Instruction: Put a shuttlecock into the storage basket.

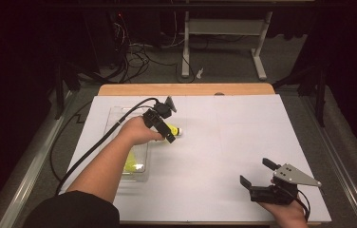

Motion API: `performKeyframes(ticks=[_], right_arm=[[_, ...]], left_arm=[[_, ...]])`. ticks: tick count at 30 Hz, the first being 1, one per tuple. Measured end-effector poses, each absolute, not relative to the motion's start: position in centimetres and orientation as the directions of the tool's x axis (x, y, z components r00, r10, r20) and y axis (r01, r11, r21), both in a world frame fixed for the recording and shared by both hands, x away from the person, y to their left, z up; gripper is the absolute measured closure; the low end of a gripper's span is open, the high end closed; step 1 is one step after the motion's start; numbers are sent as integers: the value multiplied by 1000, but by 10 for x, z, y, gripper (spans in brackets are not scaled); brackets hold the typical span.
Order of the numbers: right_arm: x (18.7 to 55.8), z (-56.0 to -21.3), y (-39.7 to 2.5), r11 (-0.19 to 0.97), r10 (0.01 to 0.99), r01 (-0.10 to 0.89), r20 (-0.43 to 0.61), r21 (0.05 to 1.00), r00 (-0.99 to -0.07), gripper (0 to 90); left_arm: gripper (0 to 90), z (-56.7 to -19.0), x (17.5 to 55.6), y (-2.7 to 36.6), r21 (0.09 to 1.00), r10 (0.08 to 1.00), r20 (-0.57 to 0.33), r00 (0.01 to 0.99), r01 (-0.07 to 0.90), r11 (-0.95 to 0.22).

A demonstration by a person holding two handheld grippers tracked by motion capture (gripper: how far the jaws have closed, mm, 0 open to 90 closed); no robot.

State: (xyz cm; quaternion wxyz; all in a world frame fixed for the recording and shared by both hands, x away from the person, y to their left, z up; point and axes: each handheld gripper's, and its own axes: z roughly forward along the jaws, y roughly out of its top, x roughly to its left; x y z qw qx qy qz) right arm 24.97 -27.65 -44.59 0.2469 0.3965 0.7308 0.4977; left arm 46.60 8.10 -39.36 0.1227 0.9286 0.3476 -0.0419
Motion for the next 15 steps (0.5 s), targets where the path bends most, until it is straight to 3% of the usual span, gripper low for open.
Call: performKeyframes(ticks=[9,15], right_arm=[[249,-445,-276,187,823,332,38,925,-567,2],[249,-445,-277,183,824,333,40,925,-564,2]], left_arm=[[374,-402,475,80,181,664,-166,729,684,-706],[510,-405,477,80,175,671,-156,725,689,-703]])
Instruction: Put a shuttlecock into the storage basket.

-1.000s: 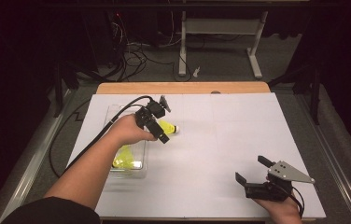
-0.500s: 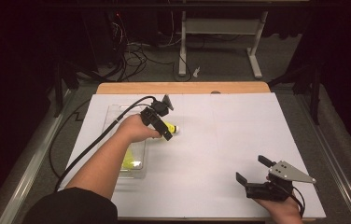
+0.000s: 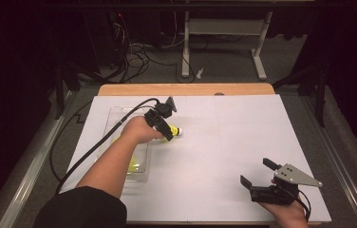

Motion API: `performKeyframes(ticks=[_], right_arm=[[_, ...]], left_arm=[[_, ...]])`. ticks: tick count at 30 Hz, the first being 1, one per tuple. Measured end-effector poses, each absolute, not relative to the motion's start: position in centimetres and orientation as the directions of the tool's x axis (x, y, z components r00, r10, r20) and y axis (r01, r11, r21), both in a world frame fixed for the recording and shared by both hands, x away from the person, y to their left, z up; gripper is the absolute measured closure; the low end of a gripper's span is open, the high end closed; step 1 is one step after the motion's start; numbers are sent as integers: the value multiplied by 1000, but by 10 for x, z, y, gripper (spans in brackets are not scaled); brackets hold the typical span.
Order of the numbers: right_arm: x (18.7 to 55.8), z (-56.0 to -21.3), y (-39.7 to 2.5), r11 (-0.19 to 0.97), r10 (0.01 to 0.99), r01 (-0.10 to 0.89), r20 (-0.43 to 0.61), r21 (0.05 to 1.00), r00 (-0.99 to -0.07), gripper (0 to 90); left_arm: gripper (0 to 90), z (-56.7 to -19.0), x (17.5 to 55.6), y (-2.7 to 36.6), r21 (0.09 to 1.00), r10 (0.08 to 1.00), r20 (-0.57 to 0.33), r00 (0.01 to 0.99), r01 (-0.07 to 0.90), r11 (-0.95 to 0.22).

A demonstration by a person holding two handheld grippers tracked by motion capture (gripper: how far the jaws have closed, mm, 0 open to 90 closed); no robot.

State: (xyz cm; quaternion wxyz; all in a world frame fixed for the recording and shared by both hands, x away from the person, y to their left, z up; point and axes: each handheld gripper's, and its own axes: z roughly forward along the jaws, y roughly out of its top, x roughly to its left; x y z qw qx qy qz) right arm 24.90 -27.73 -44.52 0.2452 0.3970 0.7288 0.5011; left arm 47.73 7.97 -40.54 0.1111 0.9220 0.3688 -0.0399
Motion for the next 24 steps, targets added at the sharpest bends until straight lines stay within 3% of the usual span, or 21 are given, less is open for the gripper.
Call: performKeyframes(ticks=[16,24], right_arm=[[249,-446,-276,190,821,335,37,923,-569,4],[249,-446,-276,191,821,335,37,923,-570,4]], left_arm=[[851,-409,478,79,157,652,-182,736,676,-720],[897,-407,476,77,185,636,-212,742,670,-719]])
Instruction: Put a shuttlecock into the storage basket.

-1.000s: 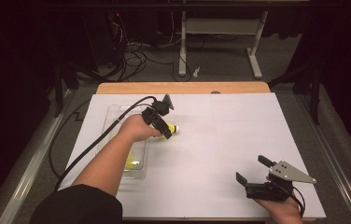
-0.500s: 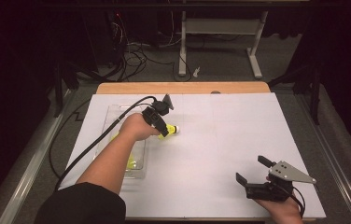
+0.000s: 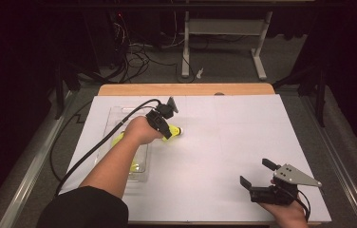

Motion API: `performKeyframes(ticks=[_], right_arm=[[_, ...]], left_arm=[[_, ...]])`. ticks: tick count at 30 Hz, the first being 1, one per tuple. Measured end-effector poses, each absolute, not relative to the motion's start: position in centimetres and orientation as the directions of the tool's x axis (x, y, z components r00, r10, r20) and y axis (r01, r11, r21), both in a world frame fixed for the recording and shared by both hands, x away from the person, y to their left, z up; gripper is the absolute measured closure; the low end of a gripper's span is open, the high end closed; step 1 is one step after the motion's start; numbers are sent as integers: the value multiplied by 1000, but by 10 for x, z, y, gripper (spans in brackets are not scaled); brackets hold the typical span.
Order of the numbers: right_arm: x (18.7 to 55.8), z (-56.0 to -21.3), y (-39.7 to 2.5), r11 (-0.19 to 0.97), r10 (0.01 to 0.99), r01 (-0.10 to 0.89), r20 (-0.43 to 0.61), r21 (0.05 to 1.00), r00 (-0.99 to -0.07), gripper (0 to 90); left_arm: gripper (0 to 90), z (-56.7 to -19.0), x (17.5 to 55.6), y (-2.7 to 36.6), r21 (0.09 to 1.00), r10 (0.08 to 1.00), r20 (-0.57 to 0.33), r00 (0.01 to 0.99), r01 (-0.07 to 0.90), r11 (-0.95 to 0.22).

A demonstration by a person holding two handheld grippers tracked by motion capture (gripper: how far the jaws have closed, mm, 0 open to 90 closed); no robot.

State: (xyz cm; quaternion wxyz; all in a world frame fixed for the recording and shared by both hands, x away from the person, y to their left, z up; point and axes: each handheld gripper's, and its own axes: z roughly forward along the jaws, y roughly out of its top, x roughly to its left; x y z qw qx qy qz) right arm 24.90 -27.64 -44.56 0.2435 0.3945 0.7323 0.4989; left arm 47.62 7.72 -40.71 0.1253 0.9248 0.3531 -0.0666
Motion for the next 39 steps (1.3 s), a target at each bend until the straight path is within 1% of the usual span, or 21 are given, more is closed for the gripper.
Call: performKeyframes(ticks=[7,11,14,19,25,30,39], right_arm=[[249,-446,-276,195,821,335,34,922,-570,5],[249,-446,-276,196,821,334,32,922,-571,10],[249,-446,-276,196,820,334,33,922,-571,11],[249,-446,-275,198,819,333,31,922,-573,11],[250,-446,-275,201,819,333,29,921,-573,11],[250,-445,-276,195,819,328,30,924,-573,2],[250,-445,-275,198,823,332,27,922,-568,1]], left_arm=[[899,-400,472,80,192,610,-202,766,642,-742],[899,-397,468,79,183,591,-216,777,627,-757],[899,-394,463,78,197,578,-223,785,617,-762],[900,-389,456,79,196,559,-214,801,596,-779],[900,-380,444,80,216,533,-218,817,573,-790],[900,-366,436,85,250,519,-230,823,566,-786],[900,-344,423,97,287,505,-213,836,548,-786]])
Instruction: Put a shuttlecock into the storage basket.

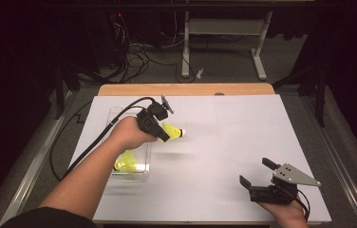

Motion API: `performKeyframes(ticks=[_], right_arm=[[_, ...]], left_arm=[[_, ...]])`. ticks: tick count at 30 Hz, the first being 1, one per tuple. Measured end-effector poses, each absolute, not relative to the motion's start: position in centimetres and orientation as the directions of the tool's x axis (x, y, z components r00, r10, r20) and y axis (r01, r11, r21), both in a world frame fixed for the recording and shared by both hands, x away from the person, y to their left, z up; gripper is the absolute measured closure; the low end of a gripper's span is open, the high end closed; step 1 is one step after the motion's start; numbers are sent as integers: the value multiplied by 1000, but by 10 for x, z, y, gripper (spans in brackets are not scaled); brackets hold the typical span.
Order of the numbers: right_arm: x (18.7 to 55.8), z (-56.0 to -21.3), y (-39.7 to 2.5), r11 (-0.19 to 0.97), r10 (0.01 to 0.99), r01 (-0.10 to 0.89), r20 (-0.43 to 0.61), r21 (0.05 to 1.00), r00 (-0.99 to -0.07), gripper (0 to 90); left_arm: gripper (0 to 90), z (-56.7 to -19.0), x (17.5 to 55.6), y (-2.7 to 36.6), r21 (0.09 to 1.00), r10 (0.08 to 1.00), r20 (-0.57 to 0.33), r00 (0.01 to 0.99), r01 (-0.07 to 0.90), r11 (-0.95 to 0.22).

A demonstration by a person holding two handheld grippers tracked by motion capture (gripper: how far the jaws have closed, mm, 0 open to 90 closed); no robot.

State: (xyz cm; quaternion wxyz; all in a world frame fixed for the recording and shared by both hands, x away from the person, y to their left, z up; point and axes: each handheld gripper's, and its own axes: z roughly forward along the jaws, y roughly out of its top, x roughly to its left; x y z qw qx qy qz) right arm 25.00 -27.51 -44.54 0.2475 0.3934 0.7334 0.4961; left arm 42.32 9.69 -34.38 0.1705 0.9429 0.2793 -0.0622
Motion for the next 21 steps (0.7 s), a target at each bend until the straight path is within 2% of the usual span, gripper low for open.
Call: performKeyframes(ticks=[10,21], right_arm=[[250,-446,-274,200,823,335,28,921,-567,1],[250,-446,-274,202,821,333,25,921,-570,2]], left_arm=[[900,-323,414,117,293,519,-195,833,554,-780],[900,-318,402,124,283,499,-212,840,541,-792]])
